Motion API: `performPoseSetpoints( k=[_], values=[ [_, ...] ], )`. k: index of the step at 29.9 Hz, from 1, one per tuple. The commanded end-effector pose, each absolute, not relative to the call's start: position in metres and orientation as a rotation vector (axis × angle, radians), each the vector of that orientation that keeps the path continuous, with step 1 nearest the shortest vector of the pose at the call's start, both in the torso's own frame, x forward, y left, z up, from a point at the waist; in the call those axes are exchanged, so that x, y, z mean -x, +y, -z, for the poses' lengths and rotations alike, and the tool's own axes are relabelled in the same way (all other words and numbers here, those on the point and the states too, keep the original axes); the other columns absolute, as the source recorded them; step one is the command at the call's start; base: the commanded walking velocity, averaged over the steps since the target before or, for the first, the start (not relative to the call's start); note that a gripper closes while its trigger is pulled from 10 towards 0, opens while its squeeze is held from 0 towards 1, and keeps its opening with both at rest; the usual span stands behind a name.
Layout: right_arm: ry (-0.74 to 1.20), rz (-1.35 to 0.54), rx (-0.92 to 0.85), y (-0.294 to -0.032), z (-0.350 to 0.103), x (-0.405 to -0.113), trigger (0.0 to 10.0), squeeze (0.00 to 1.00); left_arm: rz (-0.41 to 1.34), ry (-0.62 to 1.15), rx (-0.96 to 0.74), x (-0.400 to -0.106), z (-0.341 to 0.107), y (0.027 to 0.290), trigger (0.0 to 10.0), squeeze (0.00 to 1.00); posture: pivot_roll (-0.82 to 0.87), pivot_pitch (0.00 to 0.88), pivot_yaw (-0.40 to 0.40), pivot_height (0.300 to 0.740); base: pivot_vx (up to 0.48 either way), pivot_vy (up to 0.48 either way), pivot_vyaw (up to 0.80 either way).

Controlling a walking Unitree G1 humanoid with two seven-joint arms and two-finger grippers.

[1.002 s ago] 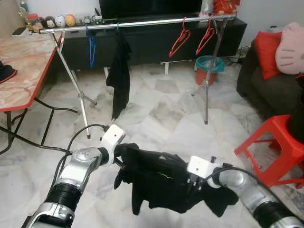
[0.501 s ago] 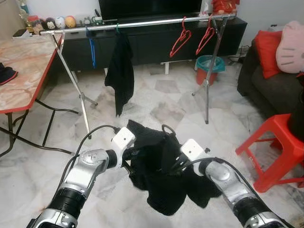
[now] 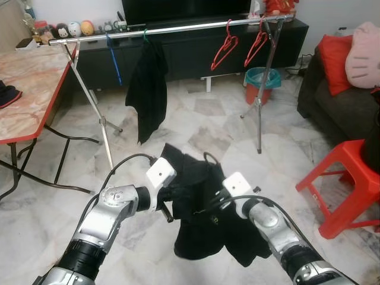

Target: Hang hanger

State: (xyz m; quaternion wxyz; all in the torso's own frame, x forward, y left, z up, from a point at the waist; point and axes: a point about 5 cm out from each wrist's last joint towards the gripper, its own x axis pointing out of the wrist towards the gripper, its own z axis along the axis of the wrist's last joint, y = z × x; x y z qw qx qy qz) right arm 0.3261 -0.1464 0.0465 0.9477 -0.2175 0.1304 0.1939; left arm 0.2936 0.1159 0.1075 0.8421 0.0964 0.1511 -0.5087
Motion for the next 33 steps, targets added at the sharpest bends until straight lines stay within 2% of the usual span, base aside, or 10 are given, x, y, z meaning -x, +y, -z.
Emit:
performPoseSetpoints(
  k=[1,9,14,20,23,29,30,31,32,33],
  values=[
    [0.146,-0.353,0.411,-0.146,-0.071,-0.34,10.0,0.0,1.108,0.362,-0.281,-0.286,-0.097,0.117,10.0,1.0,-0.07,0.0,0.088,0.74,0.0,0.0,0.0],
    [0.075,-0.399,0.409,-0.139,-0.081,-0.343,10.0,0.0,0.958,0.346,-0.317,-0.297,-0.092,0.123,10.0,1.0,-0.07,0.0,0.091,0.74,0.0,0.0,0.0],
    [0.082,-0.427,0.405,-0.141,-0.077,-0.34,10.0,0.0,0.874,0.251,-0.294,-0.308,-0.107,0.129,10.0,1.0,-0.07,0.0,0.09,0.74,0.0,0.0,0.0],
    [0.104,-0.544,0.37,-0.149,-0.07,-0.329,10.0,0.0,0.727,0.115,-0.286,-0.323,-0.133,0.15,10.0,1.0,-0.07,0.0,0.09,0.74,0.0,0.0,0.0],
    [0.123,-0.683,0.351,-0.163,-0.067,-0.318,10.0,0.0,0.789,0.082,-0.297,-0.318,-0.144,0.157,10.0,1.0,-0.07,0.0,0.087,0.74,0.0,0.0,0.0],
    [0.12,-0.834,0.294,-0.184,-0.08,-0.312,10.0,0.0,0.927,0.086,-0.334,-0.31,-0.151,0.161,10.0,1.0,-0.07,0.0,0.085,0.74,0.0,0.0,0.0],
    [0.121,-0.86,0.281,-0.186,-0.082,-0.311,10.0,0.0,0.963,0.083,-0.321,-0.307,-0.153,0.159,10.0,0.09,-0.07,0.0,0.085,0.74,0.0,0.0,0.0],
    [0.123,-0.878,0.273,-0.187,-0.083,-0.311,10.0,0.0,0.986,0.08,-0.311,-0.306,-0.154,0.158,10.0,0.09,-0.07,0.0,0.085,0.74,0.0,0.0,0.0],
    [0.123,-0.901,0.266,-0.187,-0.084,-0.31,10.0,0.0,1.015,0.079,-0.292,-0.304,-0.156,0.157,10.0,0.0,-0.07,0.0,0.085,0.74,0.0,0.0,0.0],
    [0.124,-0.922,0.26,-0.188,-0.085,-0.309,10.0,0.0,1.04,0.081,-0.272,-0.302,-0.157,0.156,10.0,0.0,-0.07,0.0,0.085,0.74,0.0,0.0,0.0]
  ],
)
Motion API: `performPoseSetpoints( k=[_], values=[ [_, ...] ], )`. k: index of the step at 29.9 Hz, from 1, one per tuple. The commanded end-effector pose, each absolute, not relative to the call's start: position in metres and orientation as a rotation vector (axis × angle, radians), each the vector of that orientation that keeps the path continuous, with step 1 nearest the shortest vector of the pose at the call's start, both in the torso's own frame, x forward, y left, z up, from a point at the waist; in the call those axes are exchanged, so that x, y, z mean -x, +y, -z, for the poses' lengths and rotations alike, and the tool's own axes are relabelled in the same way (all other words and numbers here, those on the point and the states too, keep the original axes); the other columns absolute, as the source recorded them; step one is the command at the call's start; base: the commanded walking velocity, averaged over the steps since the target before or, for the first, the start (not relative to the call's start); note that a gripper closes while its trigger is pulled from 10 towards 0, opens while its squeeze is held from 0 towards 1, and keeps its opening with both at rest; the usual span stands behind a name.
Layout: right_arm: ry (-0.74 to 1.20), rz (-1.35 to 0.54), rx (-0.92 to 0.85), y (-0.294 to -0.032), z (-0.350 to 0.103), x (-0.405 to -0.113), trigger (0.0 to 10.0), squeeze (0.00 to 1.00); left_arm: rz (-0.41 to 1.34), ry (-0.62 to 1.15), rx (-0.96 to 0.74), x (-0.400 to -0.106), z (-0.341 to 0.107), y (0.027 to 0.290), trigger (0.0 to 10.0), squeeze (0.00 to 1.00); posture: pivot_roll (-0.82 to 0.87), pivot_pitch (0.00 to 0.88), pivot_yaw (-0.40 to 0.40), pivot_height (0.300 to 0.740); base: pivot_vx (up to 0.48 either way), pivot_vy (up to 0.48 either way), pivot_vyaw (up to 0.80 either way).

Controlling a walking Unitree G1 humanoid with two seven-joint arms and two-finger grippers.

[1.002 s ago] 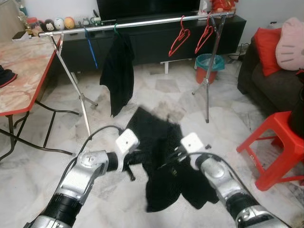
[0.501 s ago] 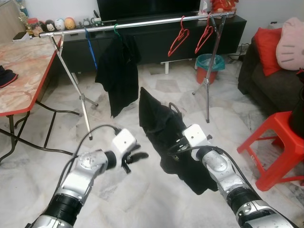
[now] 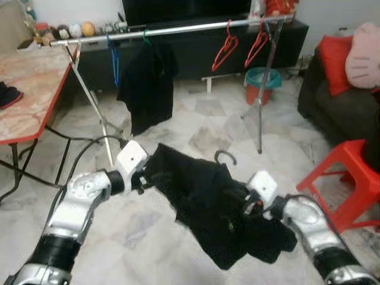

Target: Hang hanger

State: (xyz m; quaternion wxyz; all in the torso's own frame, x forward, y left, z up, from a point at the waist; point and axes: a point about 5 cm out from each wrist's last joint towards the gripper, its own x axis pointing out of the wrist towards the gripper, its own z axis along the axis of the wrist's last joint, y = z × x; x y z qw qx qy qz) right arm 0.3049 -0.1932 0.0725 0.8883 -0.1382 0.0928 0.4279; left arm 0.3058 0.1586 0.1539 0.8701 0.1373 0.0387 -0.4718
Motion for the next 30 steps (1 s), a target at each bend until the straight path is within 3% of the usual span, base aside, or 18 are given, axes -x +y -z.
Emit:
performPoseSetpoints(
  k=[1,5,6,14,19,20,21,22,30],
  values=[
    [0.137,-0.988,0.244,-0.188,-0.088,-0.308,10.0,0.0,1.092,0.087,-0.268,-0.299,-0.159,0.152,10.0,0.0,-0.07,0.0,0.081,0.74,0.0,0.0,0.0],
    [0.171,-1.083,0.24,-0.188,-0.088,-0.305,10.0,0.0,1.158,0.094,-0.271,-0.294,-0.159,0.145,10.0,0.0,-0.07,0.0,0.069,0.74,0.0,0.0,0.0],
    [0.211,-1.15,0.262,-0.188,-0.086,-0.302,10.0,0.0,1.2,0.097,-0.253,-0.291,-0.159,0.139,10.0,1.0,-0.07,0.0,0.065,0.74,0.0,0.0,0.0],
    [0.245,-1.221,0.293,-0.187,-0.09,-0.305,10.0,0.0,1.283,0.047,-0.204,-0.283,-0.175,0.128,10.0,1.0,-0.05,0.0,0.051,0.74,0.0,0.0,0.0],
    [0.177,-1.233,0.277,-0.174,-0.098,-0.31,10.0,0.0,1.329,0.124,-0.253,-0.281,-0.159,0.118,10.0,1.0,-0.06,0.0,0.071,0.74,0.0,0.0,0.0],
    [0.168,-1.233,0.28,-0.172,-0.099,-0.31,10.0,0.0,1.346,0.138,-0.259,-0.279,-0.155,0.116,10.0,0.23,-0.06,0.0,0.083,0.74,0.0,0.0,0.0],
    [0.168,-1.233,0.28,-0.172,-0.099,-0.31,10.0,0.0,1.346,0.138,-0.259,-0.279,-0.155,0.116,10.0,0.23,-0.06,0.0,0.083,0.74,0.0,0.0,0.0],
    [0.156,-1.237,0.287,-0.17,-0.1,-0.311,10.0,0.0,1.35,0.148,-0.261,-0.28,-0.153,0.113,10.0,0.0,-0.06,0.0,0.092,0.74,0.0,0.0,0.0],
    [0.115,-1.304,0.297,-0.16,-0.109,-0.31,10.0,0.0,1.316,0.131,-0.265,-0.292,-0.153,0.106,10.0,0.0,-0.07,0.0,0.108,0.74,0.0,0.0,0.0]
  ],
)
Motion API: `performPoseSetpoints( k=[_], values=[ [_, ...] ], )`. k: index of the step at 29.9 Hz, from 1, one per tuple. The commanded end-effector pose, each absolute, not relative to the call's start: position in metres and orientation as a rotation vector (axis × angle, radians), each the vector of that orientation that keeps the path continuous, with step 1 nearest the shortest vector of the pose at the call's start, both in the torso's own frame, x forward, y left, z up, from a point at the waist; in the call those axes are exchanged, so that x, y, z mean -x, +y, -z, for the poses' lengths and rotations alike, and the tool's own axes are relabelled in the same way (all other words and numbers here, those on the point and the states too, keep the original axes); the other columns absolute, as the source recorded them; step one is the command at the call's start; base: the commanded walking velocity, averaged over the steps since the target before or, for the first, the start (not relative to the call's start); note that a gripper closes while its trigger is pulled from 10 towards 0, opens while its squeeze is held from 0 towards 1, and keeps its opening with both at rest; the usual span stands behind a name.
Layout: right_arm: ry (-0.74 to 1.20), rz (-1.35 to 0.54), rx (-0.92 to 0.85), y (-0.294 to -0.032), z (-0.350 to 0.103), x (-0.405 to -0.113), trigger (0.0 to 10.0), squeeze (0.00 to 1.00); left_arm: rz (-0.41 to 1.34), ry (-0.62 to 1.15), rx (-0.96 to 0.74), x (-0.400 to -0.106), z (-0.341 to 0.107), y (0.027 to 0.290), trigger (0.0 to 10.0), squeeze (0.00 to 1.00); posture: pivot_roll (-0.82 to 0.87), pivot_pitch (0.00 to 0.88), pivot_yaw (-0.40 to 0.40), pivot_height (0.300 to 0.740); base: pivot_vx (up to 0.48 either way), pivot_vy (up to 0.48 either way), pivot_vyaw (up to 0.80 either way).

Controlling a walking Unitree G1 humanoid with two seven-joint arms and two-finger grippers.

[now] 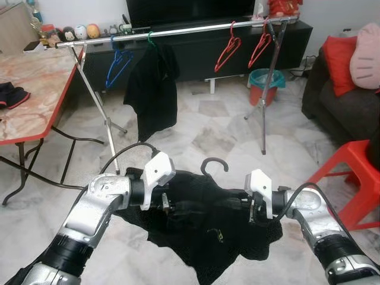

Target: Hang hanger

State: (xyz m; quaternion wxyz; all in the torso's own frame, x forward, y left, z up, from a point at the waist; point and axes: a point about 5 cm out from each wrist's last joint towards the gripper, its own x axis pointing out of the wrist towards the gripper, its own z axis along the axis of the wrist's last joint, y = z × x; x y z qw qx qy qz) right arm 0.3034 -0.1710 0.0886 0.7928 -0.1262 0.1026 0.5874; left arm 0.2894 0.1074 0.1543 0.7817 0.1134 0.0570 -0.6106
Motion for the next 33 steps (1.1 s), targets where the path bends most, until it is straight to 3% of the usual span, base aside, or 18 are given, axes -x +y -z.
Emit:
performPoseSetpoints(
  k=[1,8,16,24,25,27,33],
  values=[
    [0.117,-1.311,0.3,-0.16,-0.108,-0.309,10.0,0.0,1.316,0.127,-0.265,-0.293,-0.154,0.105,10.0,0.0,-0.07,0.0,0.108,0.74,0.0,0.0,0.0],
    [0.129,-1.325,0.305,-0.158,-0.106,-0.307,10.0,0.0,1.293,0.086,-0.266,-0.298,-0.161,0.103,10.0,0.0,-0.07,0.0,0.109,0.74,0.0,0.0,0.0],
    [0.113,-1.339,0.31,-0.154,-0.11,-0.308,10.0,0.0,1.406,0.195,-0.318,-0.288,-0.147,0.107,10.0,0.0,-0.07,0.0,0.116,0.74,0.0,0.0,0.0],
    [0.093,-1.367,0.315,-0.149,-0.115,-0.307,10.0,0.0,1.399,0.208,-0.306,-0.286,-0.139,0.099,10.0,0.0,-0.08,0.0,0.123,0.74,0.0,0.0,0.0],
    [0.091,-1.367,0.315,-0.149,-0.116,-0.307,10.0,0.0,1.395,0.207,-0.306,-0.286,-0.138,0.099,8.0,0.0,-0.08,0.0,0.123,0.74,0.0,0.0,0.0],
    [0.089,-1.368,0.315,-0.148,-0.116,-0.308,10.0,0.0,1.388,0.207,-0.298,-0.287,-0.138,0.099,0.0,0.0,-0.08,0.0,0.125,0.74,0.0,0.0,0.0],
    [0.085,-1.369,0.314,-0.148,-0.118,-0.308,10.0,0.0,1.403,0.215,-0.291,-0.286,-0.138,0.099,0.0,0.0,-0.08,0.0,0.126,0.74,0.0,0.0,0.0]
  ],
)
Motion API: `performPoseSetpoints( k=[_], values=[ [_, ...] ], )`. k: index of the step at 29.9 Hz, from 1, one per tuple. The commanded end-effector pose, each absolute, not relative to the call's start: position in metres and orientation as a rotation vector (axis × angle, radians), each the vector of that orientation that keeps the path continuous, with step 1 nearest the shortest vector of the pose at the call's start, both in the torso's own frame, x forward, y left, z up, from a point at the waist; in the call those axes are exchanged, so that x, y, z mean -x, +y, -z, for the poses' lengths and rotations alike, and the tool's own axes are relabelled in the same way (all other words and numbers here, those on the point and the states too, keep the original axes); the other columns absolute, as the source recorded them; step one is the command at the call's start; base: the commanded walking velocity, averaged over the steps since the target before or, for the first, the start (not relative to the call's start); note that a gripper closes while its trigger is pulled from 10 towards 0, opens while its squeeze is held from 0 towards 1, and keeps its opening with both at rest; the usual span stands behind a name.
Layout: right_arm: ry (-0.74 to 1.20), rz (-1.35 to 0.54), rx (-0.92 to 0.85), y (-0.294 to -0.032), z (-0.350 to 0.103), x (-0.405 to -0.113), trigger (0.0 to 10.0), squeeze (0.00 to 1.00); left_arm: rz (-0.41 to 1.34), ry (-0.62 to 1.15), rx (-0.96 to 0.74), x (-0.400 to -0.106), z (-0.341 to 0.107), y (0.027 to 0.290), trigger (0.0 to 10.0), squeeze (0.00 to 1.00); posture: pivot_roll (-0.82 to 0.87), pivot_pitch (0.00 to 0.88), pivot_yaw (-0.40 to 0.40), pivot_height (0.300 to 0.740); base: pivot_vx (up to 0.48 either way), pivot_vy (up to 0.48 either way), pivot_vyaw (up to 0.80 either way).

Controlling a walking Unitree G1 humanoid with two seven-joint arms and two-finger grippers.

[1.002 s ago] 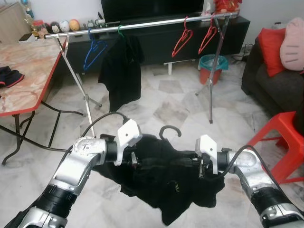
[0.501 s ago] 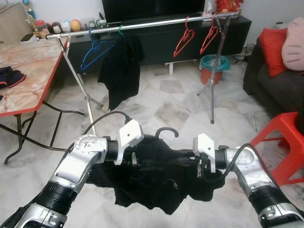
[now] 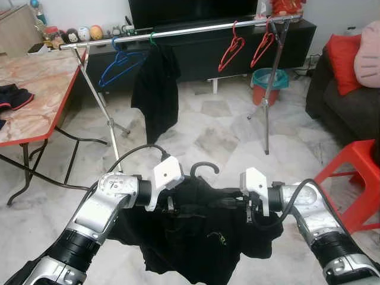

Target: Hang hanger

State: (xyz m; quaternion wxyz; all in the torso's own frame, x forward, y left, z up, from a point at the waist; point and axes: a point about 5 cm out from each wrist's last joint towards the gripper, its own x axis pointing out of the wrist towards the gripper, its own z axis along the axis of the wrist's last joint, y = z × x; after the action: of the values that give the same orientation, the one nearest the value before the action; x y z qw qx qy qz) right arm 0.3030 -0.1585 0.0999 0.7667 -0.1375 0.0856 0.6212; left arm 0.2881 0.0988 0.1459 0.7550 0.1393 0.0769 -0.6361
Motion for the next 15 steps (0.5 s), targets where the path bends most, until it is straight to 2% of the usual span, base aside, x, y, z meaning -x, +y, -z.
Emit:
performPoseSetpoints(
  k=[1,15],
  values=[
    [0.084,-1.369,0.313,-0.1477,-0.1178,-0.3078,10.0,0.0,1.403,0.215,-0.291,-0.2859,-0.1381,0.0993,0.0,0.0,-0.08,0.0,0.126,0.74,0.0,0.0,0.0],
    [0.08,-1.366,0.312,-0.1469,-0.1198,-0.3089,10.0,0.0,1.423,0.244,-0.291,-0.2815,-0.1344,0.1013,0.0,0.0,-0.08,0.0,0.126,0.74,0.0,0.0,0.0]
  ],
)
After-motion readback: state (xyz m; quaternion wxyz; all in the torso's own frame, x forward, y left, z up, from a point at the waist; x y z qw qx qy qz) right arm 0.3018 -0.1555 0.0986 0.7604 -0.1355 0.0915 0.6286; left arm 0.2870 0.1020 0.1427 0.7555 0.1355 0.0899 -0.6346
